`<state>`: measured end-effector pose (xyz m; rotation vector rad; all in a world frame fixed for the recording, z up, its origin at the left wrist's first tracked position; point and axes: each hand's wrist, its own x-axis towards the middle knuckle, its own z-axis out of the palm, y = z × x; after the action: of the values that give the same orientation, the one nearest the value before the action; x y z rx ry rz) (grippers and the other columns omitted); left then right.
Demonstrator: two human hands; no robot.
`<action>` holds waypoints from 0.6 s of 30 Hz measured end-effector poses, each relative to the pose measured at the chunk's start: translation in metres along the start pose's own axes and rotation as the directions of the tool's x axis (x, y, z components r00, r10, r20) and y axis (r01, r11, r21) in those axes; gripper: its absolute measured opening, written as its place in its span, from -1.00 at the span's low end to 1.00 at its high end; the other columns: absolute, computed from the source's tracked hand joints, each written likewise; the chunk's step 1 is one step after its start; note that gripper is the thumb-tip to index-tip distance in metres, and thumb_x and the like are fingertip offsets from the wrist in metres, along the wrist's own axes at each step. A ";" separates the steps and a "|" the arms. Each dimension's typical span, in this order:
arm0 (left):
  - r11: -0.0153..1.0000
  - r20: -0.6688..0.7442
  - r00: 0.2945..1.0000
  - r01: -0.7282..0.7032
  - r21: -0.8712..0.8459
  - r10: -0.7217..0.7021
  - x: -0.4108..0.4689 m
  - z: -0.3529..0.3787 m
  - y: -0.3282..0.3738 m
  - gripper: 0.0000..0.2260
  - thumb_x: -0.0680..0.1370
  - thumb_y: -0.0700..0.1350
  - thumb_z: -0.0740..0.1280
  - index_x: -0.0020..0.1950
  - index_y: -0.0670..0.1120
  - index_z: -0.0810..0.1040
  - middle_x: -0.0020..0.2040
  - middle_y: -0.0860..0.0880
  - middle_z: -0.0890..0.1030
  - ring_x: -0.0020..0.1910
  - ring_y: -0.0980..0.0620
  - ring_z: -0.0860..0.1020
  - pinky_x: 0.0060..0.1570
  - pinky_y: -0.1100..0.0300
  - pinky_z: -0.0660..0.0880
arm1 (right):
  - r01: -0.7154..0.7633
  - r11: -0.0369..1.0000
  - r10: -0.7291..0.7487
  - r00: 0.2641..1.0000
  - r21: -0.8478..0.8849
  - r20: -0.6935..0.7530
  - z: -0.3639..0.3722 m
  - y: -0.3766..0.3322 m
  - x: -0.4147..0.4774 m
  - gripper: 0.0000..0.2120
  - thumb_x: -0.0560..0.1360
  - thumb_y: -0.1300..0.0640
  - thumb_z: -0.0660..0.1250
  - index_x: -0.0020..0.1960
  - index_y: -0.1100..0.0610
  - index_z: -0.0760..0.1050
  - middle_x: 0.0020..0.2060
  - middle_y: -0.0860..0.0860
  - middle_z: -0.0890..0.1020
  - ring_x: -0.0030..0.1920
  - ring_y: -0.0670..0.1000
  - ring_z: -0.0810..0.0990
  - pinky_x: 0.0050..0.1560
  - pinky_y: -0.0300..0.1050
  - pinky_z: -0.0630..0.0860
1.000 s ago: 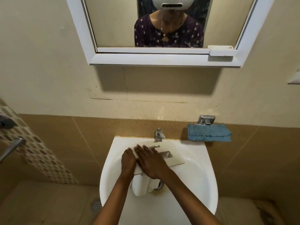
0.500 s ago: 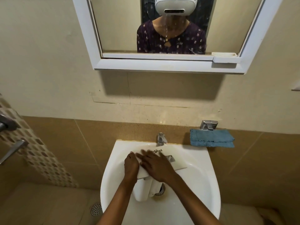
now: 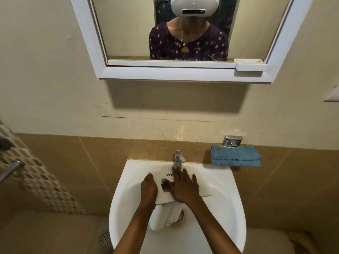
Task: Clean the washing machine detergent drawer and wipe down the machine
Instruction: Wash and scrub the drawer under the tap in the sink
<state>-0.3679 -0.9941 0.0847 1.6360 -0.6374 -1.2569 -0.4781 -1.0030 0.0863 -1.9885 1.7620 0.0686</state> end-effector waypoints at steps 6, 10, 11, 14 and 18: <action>1.000 -0.067 0.997 0.026 -0.007 -0.026 0.004 -0.003 0.008 -0.65 0.66 -0.11 0.00 0.30 -0.26 0.42 0.22 -0.20 0.50 0.24 -0.19 0.44 0.20 0.06 0.35 | 0.230 0.967 -0.237 0.971 -0.113 -0.045 0.006 -0.029 -0.003 -0.49 0.63 -0.08 -0.15 0.54 0.02 -0.12 0.54 0.00 -0.05 0.53 0.12 -0.08 0.47 0.16 -0.16; 0.997 -0.065 0.996 0.066 -0.030 -0.068 0.012 -0.011 0.013 -0.64 0.65 -0.09 0.01 0.29 -0.25 0.43 0.24 -0.24 0.50 0.21 -0.22 0.47 0.23 -0.01 0.40 | 0.339 0.939 -0.345 0.925 -0.060 -0.162 0.009 -0.023 -0.022 -0.23 0.40 -0.28 -0.52 0.51 -0.12 0.00 0.52 -0.11 0.09 0.53 0.01 0.02 0.47 0.12 -0.07; 0.997 -0.063 0.996 0.066 -0.030 -0.068 0.014 -0.011 0.013 -0.63 0.65 -0.07 0.01 0.30 -0.24 0.42 0.24 -0.25 0.50 0.20 -0.23 0.48 0.21 -0.04 0.42 | 0.299 0.952 -0.307 0.935 -0.070 -0.176 0.009 -0.015 -0.023 -0.16 0.33 -0.29 -0.56 0.51 -0.14 0.00 0.52 -0.11 0.08 0.53 0.01 0.01 0.46 0.15 -0.09; 0.999 -0.040 0.998 0.047 -0.016 -0.048 0.009 -0.007 0.011 -0.63 0.66 -0.03 -0.01 0.31 -0.20 0.40 0.18 -0.24 0.51 0.08 -0.19 0.49 0.09 -0.03 0.45 | 0.042 0.994 -0.052 0.994 -0.099 -0.100 0.003 -0.001 -0.017 -0.37 0.54 -0.24 -0.33 0.54 -0.01 -0.11 0.54 -0.04 -0.04 0.53 0.07 -0.10 0.46 0.18 -0.21; 0.999 -0.035 0.999 0.033 0.035 -0.032 0.006 -0.002 0.011 -0.63 0.66 -0.07 -0.02 0.30 -0.23 0.42 0.25 -0.24 0.49 0.20 -0.20 0.47 0.24 -0.03 0.39 | 0.146 0.983 -0.151 0.988 -0.108 -0.040 0.001 -0.027 -0.008 -0.48 0.64 -0.02 -0.13 0.54 0.11 -0.14 0.54 0.04 -0.08 0.52 0.17 -0.13 0.48 0.13 -0.16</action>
<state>-0.3623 -1.0026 0.0922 1.6998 -0.6179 -1.2446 -0.4538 -0.9941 0.0965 -2.2082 1.6641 0.0664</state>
